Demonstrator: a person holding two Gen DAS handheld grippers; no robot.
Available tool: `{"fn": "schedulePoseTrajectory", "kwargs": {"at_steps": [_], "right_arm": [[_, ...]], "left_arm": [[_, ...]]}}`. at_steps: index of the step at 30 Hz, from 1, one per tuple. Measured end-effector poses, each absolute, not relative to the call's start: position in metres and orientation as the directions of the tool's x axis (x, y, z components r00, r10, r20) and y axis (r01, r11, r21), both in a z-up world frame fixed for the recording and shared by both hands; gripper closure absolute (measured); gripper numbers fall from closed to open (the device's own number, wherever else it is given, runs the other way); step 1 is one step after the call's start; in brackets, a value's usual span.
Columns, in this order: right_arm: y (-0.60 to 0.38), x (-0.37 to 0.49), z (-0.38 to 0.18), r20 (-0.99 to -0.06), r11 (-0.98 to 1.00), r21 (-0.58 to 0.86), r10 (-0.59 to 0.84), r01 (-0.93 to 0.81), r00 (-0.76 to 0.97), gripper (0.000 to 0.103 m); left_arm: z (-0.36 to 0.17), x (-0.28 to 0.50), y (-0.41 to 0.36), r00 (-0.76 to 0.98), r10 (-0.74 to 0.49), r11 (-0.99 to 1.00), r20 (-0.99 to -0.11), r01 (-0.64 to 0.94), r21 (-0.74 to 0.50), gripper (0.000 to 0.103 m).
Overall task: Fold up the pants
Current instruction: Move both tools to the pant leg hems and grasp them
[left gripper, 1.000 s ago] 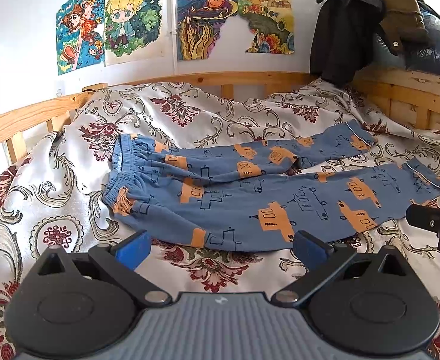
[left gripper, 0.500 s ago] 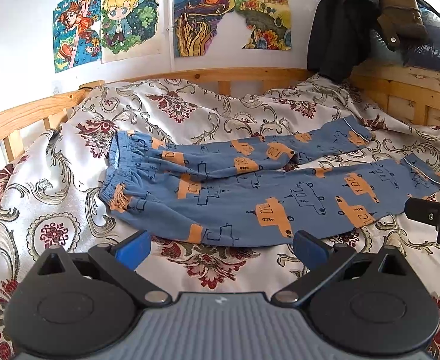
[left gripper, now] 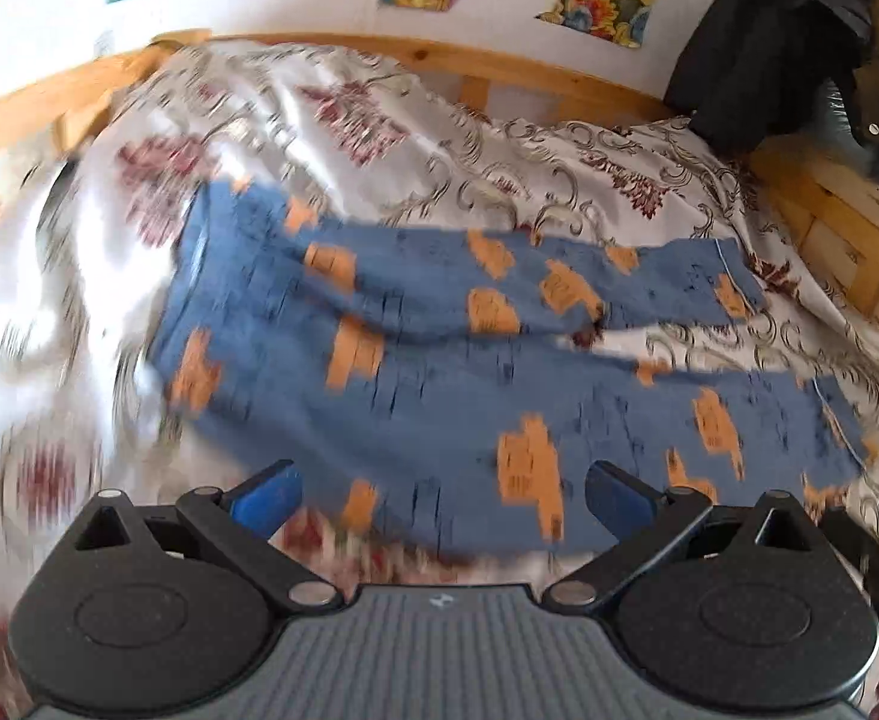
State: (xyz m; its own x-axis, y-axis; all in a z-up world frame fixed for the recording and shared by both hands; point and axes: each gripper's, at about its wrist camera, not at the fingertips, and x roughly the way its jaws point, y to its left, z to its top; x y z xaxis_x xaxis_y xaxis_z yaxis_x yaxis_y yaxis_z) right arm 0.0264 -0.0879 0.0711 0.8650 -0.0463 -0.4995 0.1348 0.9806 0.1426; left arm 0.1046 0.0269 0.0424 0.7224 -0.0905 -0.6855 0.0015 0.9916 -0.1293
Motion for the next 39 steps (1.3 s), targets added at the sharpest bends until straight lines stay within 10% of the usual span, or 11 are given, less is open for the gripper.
{"fn": "schedulePoseTrajectory", "kwargs": {"at_steps": [13,24,32,36,39], "right_arm": [[-0.196,0.269,0.086,-0.637,0.977,0.049,0.19,-0.207,0.747,0.001],[-0.188,0.477,0.011,-0.818,0.841,-0.029,0.291,-0.54,0.497,0.012],[-0.175,0.515,-0.021,-0.88,0.75,-0.049,0.28,-0.659,0.383,0.044],[-0.169,0.512,-0.021,-0.892,0.716,-0.051,0.281,-0.696,0.355,0.074],[-0.162,0.503,-0.023,-0.894,0.695,-0.077,0.27,-0.715,0.358,0.091]], "left_arm": [[0.052,0.324,0.003,0.746,-0.061,0.917,-0.664,0.304,0.258,0.0],[-0.016,0.454,0.004,0.574,-0.27,0.765,-0.773,0.615,0.189,0.001],[-0.047,0.478,-0.001,0.512,-0.216,0.704,-0.831,0.671,0.231,0.029],[-0.047,0.474,-0.012,0.489,-0.204,0.673,-0.848,0.699,0.241,0.082],[-0.049,0.467,-0.018,0.495,-0.183,0.665,-0.849,0.699,0.264,0.091]]}}
